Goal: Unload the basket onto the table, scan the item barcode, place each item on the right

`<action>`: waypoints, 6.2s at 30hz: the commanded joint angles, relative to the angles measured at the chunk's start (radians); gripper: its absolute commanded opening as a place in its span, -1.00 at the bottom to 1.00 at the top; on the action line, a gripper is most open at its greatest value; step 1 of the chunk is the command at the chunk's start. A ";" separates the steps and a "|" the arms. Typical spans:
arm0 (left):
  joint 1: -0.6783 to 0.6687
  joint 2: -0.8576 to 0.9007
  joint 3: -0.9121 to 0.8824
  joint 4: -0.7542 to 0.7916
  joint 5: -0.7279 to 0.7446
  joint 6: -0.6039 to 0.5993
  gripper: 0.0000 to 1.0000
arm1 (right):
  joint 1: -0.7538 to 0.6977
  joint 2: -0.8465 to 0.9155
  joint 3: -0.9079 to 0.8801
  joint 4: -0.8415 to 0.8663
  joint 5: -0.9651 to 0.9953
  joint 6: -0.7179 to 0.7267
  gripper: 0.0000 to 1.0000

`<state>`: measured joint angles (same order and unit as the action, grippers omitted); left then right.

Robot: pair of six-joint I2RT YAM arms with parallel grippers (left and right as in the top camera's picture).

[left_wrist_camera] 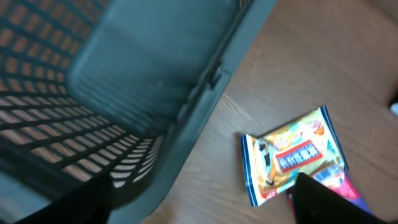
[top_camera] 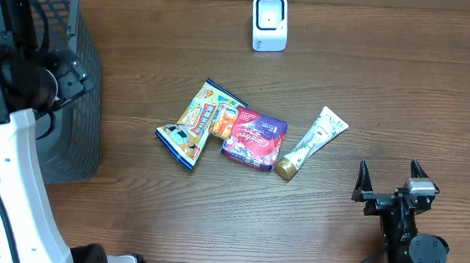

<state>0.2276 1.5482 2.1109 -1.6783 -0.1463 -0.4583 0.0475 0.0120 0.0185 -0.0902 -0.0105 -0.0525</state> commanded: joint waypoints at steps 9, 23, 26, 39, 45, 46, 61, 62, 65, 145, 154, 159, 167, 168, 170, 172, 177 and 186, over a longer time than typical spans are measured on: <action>-0.002 0.030 -0.081 0.067 0.139 0.180 0.00 | -0.004 -0.009 -0.010 0.006 0.010 -0.001 1.00; -0.066 0.035 -0.252 0.010 0.000 0.112 -0.92 | -0.004 -0.009 -0.010 0.006 0.010 -0.001 1.00; -0.049 0.035 -0.313 0.031 -0.044 0.090 -0.92 | -0.004 -0.009 -0.010 0.006 0.010 -0.001 1.00; -0.024 0.032 -0.321 -0.011 -0.224 -0.037 -0.91 | -0.004 -0.009 -0.010 0.006 0.010 -0.001 1.00; -0.024 0.032 -0.321 -0.009 -0.226 -0.044 -0.92 | -0.004 -0.009 -0.010 0.006 0.010 -0.001 1.00; -0.024 0.032 -0.321 -0.009 -0.232 -0.045 -0.91 | -0.004 -0.009 -0.010 0.006 0.010 -0.001 1.00; -0.024 0.000 -0.320 -0.011 -0.306 -0.111 -0.92 | -0.004 -0.009 -0.010 0.006 0.010 -0.001 1.00; -0.024 -0.003 -0.320 -0.011 -0.307 -0.111 -0.92 | -0.004 -0.009 -0.010 0.006 0.010 -0.001 1.00; -0.024 -0.013 -0.319 -0.011 -0.316 -0.126 -0.91 | -0.004 -0.009 -0.010 0.006 0.010 -0.001 1.00; -0.313 -0.095 -0.314 0.231 0.501 0.227 1.00 | -0.004 -0.009 -0.010 0.010 0.040 -0.019 1.00; -0.313 -0.095 -0.314 0.231 0.501 0.227 1.00 | -0.004 -0.009 -0.010 0.016 0.099 -0.027 1.00; -0.313 -0.095 -0.314 0.231 0.501 0.227 1.00 | -0.004 -0.009 -0.010 0.016 0.097 -0.027 1.00; -0.313 -0.095 -0.314 0.231 0.501 0.227 1.00 | -0.004 -0.009 -0.010 0.015 0.097 -0.027 1.00; -0.313 -0.095 -0.314 0.231 0.501 0.227 1.00 | -0.004 -0.009 -0.010 0.016 0.097 -0.027 1.00; -0.313 -0.095 -0.314 0.231 0.501 0.227 1.00 | -0.004 -0.009 -0.010 0.016 0.096 -0.027 1.00; -0.313 -0.095 -0.314 0.231 0.501 0.227 1.00 | -0.004 -0.009 -0.010 0.016 0.096 -0.027 1.00; -0.313 -0.095 -0.314 0.231 0.501 0.227 0.99 | -0.004 -0.009 -0.010 0.016 0.097 -0.027 1.00; -0.313 -0.095 -0.314 0.231 0.501 0.227 0.99 | -0.004 -0.009 -0.010 0.016 0.097 -0.027 1.00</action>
<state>-0.0837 1.4536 1.7920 -1.4498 0.3622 -0.2539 0.0471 0.0120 0.0185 -0.0784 0.0788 -0.0757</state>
